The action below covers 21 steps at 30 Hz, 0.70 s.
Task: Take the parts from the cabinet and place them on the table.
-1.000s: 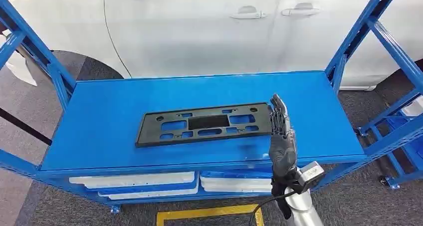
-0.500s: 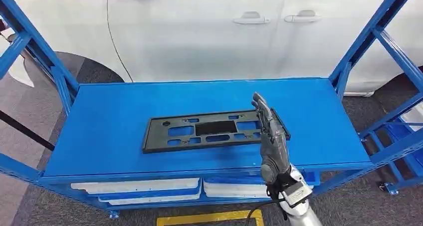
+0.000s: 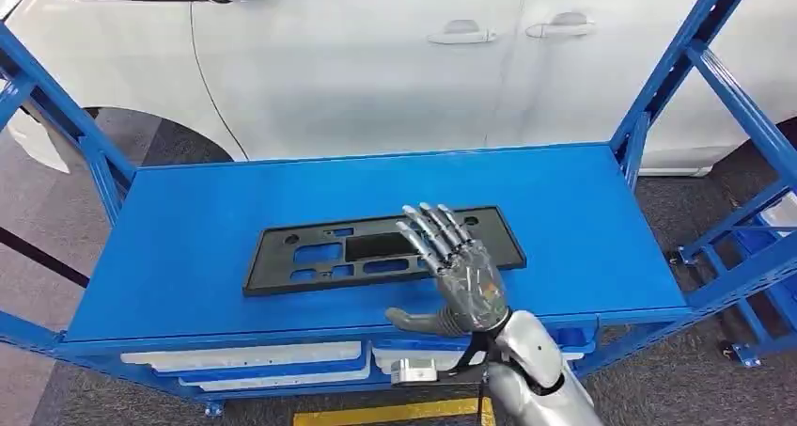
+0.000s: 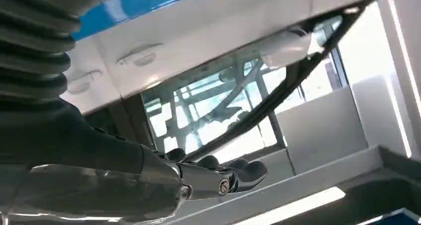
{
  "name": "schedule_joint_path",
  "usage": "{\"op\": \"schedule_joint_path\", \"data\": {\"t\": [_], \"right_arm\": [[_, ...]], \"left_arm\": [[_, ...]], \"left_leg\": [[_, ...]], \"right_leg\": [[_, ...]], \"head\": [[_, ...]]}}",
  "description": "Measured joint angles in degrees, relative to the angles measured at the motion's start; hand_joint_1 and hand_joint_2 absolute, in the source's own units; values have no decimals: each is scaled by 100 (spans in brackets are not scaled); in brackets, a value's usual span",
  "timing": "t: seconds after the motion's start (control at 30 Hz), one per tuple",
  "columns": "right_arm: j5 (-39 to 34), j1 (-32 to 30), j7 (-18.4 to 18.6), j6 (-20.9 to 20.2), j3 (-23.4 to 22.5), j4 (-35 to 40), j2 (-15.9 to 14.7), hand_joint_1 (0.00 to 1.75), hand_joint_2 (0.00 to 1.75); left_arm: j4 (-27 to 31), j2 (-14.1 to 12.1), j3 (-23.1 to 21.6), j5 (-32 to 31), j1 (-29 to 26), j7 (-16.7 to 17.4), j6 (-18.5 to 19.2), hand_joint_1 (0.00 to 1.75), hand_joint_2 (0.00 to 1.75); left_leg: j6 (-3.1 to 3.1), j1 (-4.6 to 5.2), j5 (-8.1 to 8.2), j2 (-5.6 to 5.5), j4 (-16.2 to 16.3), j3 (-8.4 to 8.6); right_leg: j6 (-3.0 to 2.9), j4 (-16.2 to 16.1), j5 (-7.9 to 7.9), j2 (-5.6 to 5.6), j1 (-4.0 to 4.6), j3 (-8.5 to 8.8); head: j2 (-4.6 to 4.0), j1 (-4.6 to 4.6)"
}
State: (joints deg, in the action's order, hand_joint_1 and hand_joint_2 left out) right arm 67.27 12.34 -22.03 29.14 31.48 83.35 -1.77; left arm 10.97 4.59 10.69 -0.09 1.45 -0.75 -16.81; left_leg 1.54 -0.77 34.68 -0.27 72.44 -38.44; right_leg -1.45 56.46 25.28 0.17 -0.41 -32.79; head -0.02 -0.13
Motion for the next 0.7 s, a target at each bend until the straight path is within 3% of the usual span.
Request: {"op": "schedule_joint_path", "data": {"t": [0.03, 0.07, 0.1, 0.17, 0.2, 0.23, 0.33, 0.37, 0.4, 0.43, 0.5, 0.53, 0.57, 0.6, 0.67, 0.7], "right_arm": [[196, 52, 98, 39, 116, -190, -11, 0, 175], [290, 80, 161, 59, 210, -336, -15, 0, 175], [358, 126, 214, 70, 298, -452, -15, 0, 175], [506, 249, 314, 63, 446, -686, -15, 0, 175], [556, 305, 354, 52, 513, -780, -11, 0, 175], [606, 361, 404, 9, 589, -882, -7, 0, 175], [714, 513, 485, -138, 769, -1127, 37, 0, 175], [716, 573, 515, -155, 819, -1210, 55, 0, 175], [716, 628, 533, -164, 852, -1267, 59, 0, 175], [716, 694, 552, -180, 893, -1336, 68, 0, 175], [714, 760, 592, -171, 967, -1487, 79, 0, 175], [703, 787, 607, -153, 996, -1569, 85, 0, 175], [689, 822, 620, -129, 1033, -1658, 107, 0, 175], [676, 863, 640, -118, 1062, -1739, 127, 0, 175], [674, 967, 653, -116, 1099, -1842, 184, 0, 175], [674, 1012, 653, -114, 1118, -1879, 201, 0, 175]], "left_arm": [[0, 0, -2, -11, -3, -31, 13, 0, 0], [0, 0, -2, -15, -11, -52, 24, 0, 0], [0, 0, -6, -20, -18, -63, 28, 0, 0], [0, 0, -18, -55, -13, -81, 52, 0, 0], [0, 0, -24, -66, -10, -94, 68, 0, 0], [0, 0, -26, -70, -7, -102, 76, 0, 0], [0, 7, -31, -90, -2, -140, 87, 0, 0], [0, 20, -33, -103, 4, -153, 87, 0, 0], [0, 17, -33, -109, 3, -164, 87, 0, 0], [0, 13, -33, -111, 4, -170, 87, 0, 0], [0, 13, -35, -120, 2, -181, 92, 0, 0], [0, 13, -35, -127, -1, -183, 87, 0, 0], [0, 13, -35, -131, -7, -183, 83, 0, 0], [0, 13, -35, -133, -8, -188, 79, 0, 0], [0, 15, -35, -135, 0, -197, 79, 0, 0], [0, 15, -35, -136, 0, -199, 79, 0, 0]], "left_leg": [[-3, 1, 54, 0, 328, -178], [-15, 1, -51, 0, 287, -185], [-35, 4, -267, 0, -11, -65], [-104, 13, -823, 1, -1087, 438], [-142, 23, -892, 4, -1483, 607], [-149, 52, -873, 6, -1525, 633], [-199, 68, -891, -5, -1531, 626], [-249, 4, -931, 7, -1600, 658], [-276, 6, -943, 10, -1618, 670], [-304, 4, -949, 16, -1620, 662], [-309, 11, -947, 14, -1615, 647], [-309, 10, -946, 11, -1609, 643], [-308, 10, -944, 10, -1605, 646], [-297, 9, -936, 6, -1599, 653], [-264, 9, -906, 1, -1573, 675], [-236, 10, -887, 0, -1564, 683]], "right_leg": [[-9, 5, 6, -1, 16, 2], [-15, 9, 11, -1, 26, 10], [-15, 17, 20, 3, 35, 17], [-3, 38, 48, 14, 50, 50], [14, 44, 63, 12, 53, 56], [44, 65, 72, 15, 90, 41], [121, 42, 57, 14, 68, 47], [154, 65, 88, 17, 94, 37], [182, 179, 186, 9, 75, 2], [208, 510, 404, 11, 56, -145], [260, 1509, 857, 10, 14, -627], [280, 1879, 954, 9, 1, -816], [291, 1944, 898, 8, -14, -868], [297, 1735, 714, 6, -33, -784], [278, 671, 146, -5, -51, -278], [256, 168, 11, -18, -50, -49]], "head": [[0, 0], [0, 0], [0, 0], [0, 0], [0, 0], [0, 0], [0, 0], [0, -2], [0, 2], [0, 0], [0, 2], [0, 2], [0, 0], [0, 2], [0, 0], [0, 2]]}}
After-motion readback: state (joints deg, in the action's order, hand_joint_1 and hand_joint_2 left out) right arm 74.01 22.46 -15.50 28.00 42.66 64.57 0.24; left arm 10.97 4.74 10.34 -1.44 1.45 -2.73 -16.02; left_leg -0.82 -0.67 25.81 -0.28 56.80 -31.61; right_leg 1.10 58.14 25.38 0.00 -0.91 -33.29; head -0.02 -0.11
